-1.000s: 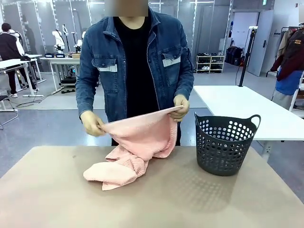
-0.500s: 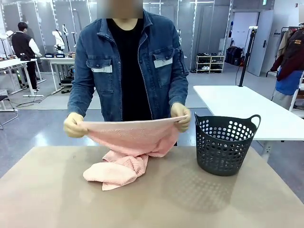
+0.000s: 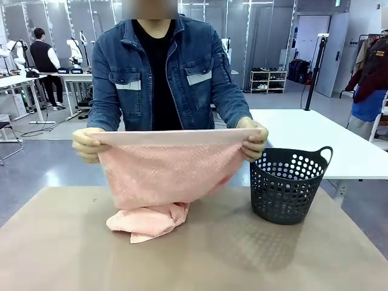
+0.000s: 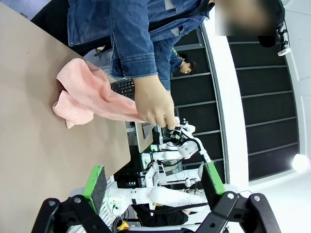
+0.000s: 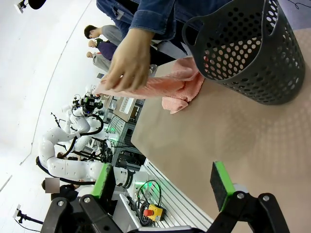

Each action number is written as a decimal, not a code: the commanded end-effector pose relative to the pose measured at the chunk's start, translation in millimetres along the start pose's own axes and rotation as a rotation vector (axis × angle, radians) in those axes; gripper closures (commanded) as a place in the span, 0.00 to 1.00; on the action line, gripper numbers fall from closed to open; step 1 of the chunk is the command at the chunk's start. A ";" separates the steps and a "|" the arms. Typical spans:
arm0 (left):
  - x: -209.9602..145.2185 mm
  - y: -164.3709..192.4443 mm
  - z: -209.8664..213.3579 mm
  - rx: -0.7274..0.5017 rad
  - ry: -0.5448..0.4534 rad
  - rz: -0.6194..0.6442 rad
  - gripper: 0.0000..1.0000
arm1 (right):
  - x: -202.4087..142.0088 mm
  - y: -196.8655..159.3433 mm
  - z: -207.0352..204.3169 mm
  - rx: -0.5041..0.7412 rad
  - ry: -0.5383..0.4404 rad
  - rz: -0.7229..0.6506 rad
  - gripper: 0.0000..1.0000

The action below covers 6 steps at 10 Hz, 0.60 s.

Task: Fold the towel.
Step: Grab the top end of the 100 cm Hotel Towel extended by the human.

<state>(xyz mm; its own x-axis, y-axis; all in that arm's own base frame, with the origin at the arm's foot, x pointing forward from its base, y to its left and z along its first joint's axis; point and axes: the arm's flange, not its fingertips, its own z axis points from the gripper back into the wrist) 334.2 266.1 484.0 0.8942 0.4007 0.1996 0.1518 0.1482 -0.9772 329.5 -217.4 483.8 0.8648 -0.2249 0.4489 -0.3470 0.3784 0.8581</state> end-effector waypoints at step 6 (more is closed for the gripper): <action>-26.0 -177.6 -66.3 0.544 0.226 -0.807 0.00 | 34.9 169.8 -9.5 -0.186 0.274 0.695 0.00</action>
<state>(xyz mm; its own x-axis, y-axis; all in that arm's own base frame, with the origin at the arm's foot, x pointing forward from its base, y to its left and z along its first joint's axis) 309.0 190.5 654.1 0.7548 -0.1029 0.6478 0.5534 0.6300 -0.5448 303.6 -166.9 645.0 0.6074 0.2872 0.7407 -0.7483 0.5198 0.4121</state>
